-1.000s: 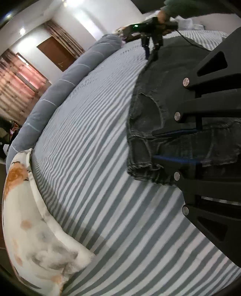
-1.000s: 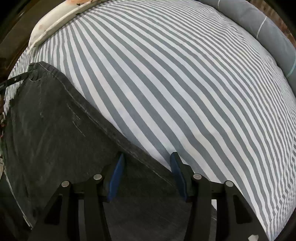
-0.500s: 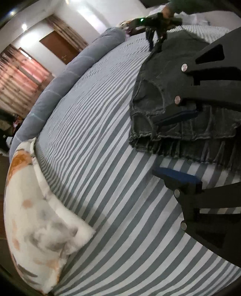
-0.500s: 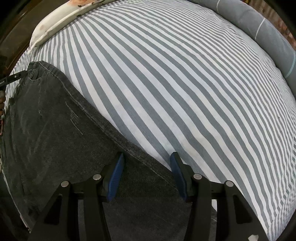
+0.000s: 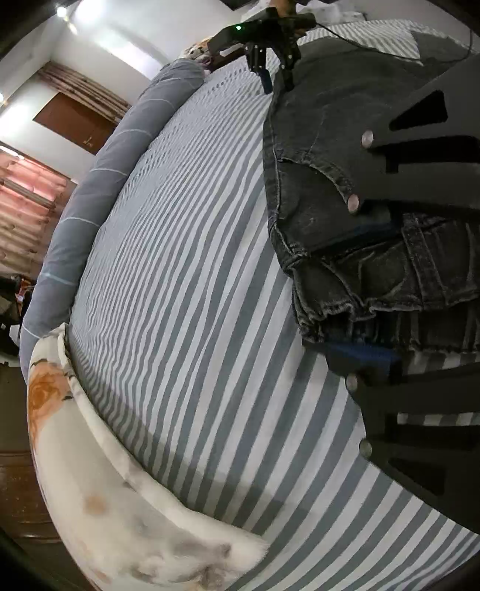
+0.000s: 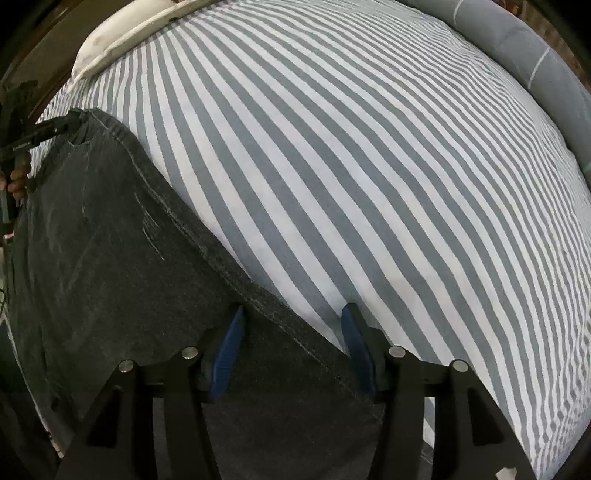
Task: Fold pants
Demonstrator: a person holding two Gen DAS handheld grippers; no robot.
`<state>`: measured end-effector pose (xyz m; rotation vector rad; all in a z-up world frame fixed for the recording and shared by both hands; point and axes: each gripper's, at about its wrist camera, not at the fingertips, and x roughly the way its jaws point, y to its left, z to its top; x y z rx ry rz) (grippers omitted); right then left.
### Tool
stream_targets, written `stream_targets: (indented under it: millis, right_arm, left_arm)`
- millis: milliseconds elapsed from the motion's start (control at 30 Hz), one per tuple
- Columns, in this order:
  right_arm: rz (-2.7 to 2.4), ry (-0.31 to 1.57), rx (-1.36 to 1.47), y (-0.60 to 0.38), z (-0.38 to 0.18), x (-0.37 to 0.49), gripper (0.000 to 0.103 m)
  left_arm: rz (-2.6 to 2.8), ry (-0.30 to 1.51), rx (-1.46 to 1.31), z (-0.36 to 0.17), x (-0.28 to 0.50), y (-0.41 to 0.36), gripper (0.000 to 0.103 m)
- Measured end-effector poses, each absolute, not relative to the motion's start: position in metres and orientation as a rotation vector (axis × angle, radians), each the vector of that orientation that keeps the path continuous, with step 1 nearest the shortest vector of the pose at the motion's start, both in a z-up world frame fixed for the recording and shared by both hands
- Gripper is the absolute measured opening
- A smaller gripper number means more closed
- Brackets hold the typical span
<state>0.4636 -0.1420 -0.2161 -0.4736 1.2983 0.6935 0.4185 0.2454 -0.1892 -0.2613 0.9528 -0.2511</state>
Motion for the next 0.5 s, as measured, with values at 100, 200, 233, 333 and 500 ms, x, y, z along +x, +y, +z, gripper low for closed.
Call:
stream_targets:
  millis: [100,200,233,333,500]
  right_arm:
    - [0.676,1.302,-0.441,-0.142,-0.214,0.461,0.039]
    - [0.659,1.287,-0.434,-0.138,-0.207,0.451,0.007]
    - [0.65,1.279,-0.455,-0.141,-0.204,0.446,0.006]
    - [0.615,1.242,-0.5,-0.137,-0.184,0.428,0.003]
    - [0.561,1.169,-0.488,-0.145,-0.139,0.387,0.003]
  left_arm:
    - [-0.257,0.96,-0.326,-0.187,0.417,0.252,0.02]
    - [-0.232,0.959,-0.306,-0.18,0.415,0.244,0.014]
    - [-0.226,0.953,-0.291,-0.175,0.414,0.241,0.013]
    - [-0.23,0.929,-0.303,-0.158,0.408,0.24,0.013]
    - [-0.278,0.869,-0.378,-0.126,0.382,0.252,0.013]
